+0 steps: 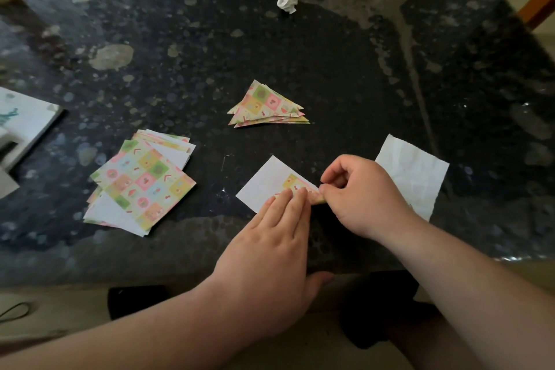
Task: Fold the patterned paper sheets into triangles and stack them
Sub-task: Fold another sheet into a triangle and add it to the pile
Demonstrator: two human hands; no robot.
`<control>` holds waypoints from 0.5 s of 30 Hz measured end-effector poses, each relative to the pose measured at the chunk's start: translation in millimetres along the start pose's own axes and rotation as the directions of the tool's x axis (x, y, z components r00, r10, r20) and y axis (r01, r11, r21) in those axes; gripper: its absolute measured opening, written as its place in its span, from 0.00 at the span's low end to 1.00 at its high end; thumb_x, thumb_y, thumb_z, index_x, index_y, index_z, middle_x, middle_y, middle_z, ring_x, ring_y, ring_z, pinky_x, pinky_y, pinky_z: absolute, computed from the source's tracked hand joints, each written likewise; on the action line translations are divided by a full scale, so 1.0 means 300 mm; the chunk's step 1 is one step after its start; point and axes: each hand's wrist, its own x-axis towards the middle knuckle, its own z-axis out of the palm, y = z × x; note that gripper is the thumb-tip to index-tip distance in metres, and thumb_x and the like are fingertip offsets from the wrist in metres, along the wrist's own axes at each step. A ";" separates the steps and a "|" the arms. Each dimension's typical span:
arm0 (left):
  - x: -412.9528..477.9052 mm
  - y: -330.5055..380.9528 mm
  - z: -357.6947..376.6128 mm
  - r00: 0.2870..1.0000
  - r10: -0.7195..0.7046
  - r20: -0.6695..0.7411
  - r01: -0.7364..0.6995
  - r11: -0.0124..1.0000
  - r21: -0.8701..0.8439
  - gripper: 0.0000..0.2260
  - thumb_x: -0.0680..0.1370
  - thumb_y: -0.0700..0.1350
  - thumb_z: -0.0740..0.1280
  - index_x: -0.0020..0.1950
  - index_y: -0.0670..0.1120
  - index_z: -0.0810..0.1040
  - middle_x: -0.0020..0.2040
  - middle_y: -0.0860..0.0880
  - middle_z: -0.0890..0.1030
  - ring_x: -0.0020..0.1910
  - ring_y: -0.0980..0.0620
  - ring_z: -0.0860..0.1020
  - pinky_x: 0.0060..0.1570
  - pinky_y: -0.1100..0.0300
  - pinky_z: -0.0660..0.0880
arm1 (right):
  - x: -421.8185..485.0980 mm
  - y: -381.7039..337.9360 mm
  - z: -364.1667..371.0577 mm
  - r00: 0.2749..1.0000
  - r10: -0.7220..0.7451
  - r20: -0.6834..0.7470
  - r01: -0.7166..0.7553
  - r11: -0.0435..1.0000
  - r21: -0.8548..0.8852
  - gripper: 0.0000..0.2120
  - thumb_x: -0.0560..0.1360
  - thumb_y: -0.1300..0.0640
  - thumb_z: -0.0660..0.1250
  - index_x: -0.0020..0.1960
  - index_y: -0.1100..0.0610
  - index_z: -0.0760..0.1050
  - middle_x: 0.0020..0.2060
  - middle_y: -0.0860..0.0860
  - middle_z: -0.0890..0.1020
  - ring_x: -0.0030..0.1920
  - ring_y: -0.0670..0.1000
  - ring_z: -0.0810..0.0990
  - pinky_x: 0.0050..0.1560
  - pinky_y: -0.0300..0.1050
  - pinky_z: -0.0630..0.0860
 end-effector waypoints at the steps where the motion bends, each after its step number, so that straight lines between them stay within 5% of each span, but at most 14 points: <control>1: 0.001 0.002 -0.005 1.000 -0.004 0.019 0.004 1.000 -0.011 0.42 0.82 0.69 0.48 0.80 0.43 0.32 0.82 0.45 0.34 0.81 0.48 0.33 0.74 0.55 0.30 | 0.001 0.000 0.000 1.000 -0.001 -0.001 0.001 1.000 0.000 0.09 0.78 0.55 0.72 0.44 0.44 0.75 0.41 0.41 0.79 0.42 0.44 0.79 0.39 0.36 0.75; 15: 0.005 -0.003 0.006 0.999 -0.034 0.019 0.035 0.998 -0.047 0.42 0.81 0.69 0.51 0.82 0.44 0.35 0.83 0.45 0.37 0.81 0.48 0.35 0.68 0.58 0.26 | 0.003 -0.003 -0.009 1.000 0.005 0.008 -0.005 1.000 -0.002 0.07 0.76 0.54 0.74 0.44 0.46 0.77 0.40 0.42 0.80 0.41 0.45 0.79 0.37 0.38 0.75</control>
